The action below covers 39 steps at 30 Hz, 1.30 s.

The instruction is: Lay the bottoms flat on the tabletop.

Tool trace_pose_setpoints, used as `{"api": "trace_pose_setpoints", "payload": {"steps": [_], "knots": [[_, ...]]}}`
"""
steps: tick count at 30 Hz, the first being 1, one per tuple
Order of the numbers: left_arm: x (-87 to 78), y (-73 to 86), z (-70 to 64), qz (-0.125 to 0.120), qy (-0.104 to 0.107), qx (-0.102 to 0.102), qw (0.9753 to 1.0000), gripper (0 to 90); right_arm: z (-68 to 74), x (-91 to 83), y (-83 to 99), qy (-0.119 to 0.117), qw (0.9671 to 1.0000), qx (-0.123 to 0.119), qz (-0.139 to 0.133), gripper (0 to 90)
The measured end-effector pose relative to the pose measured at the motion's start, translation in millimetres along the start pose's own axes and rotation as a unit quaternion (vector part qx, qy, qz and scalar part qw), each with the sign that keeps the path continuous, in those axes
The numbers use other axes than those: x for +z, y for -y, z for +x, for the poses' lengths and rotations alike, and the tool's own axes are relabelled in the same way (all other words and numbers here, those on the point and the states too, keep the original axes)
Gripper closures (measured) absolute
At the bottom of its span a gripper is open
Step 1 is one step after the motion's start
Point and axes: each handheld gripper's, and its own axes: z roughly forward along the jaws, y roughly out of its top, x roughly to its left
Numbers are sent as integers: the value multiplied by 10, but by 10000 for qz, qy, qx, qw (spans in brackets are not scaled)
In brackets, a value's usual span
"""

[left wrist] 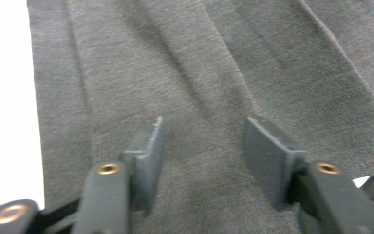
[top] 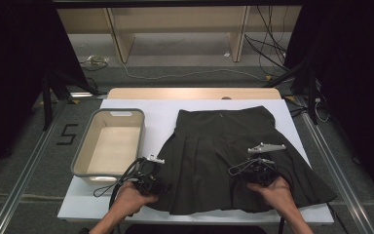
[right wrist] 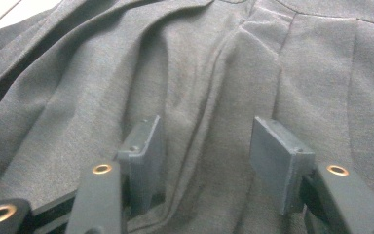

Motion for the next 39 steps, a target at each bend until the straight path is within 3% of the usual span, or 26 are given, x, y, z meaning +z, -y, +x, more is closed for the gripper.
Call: {"api": "trace_pose_setpoints", "payload": {"steps": [8, 18, 24, 26, 28, 32, 35, 37, 39], "knots": [[-2, 26, 23, 167, -234, -105, 9995, 313, 15, 8, 13, -47, 10000, -45, 30, 457], [7, 115, 116, 371, -462, -265, 9979, 323, 30, 20, 22, -93, 9999, -80, 66, 456], [117, 171, 139, 725, -586, -242, 9954, 326, 41, 26, 25, -119, 9999, -90, 87, 455], [109, 180, 132, 654, -713, -181, 9951, 380, 45, 31, 25, -120, 9998, -104, 87, 454], [113, 194, 111, 627, -887, 72, 9941, 472, 46, 31, 26, -125, 9998, -106, 94, 454], [95, 201, 114, 552, -1001, 174, 9933, 656, 51, 35, 24, -123, 9998, -125, 91, 454], [95, 198, 117, 546, -822, 82, 9951, 831, 52, 37, 20, -125, 9998, -129, 96, 454], [97, 193, 116, 548, -791, 105, 9953, 870, 54, 40, 19, -131, 9998, -124, 102, 454], [94, 191, 134, 536, -615, 12, 9967, 880, 56, 39, 18, -134, 9998, -132, 99, 454]]}}
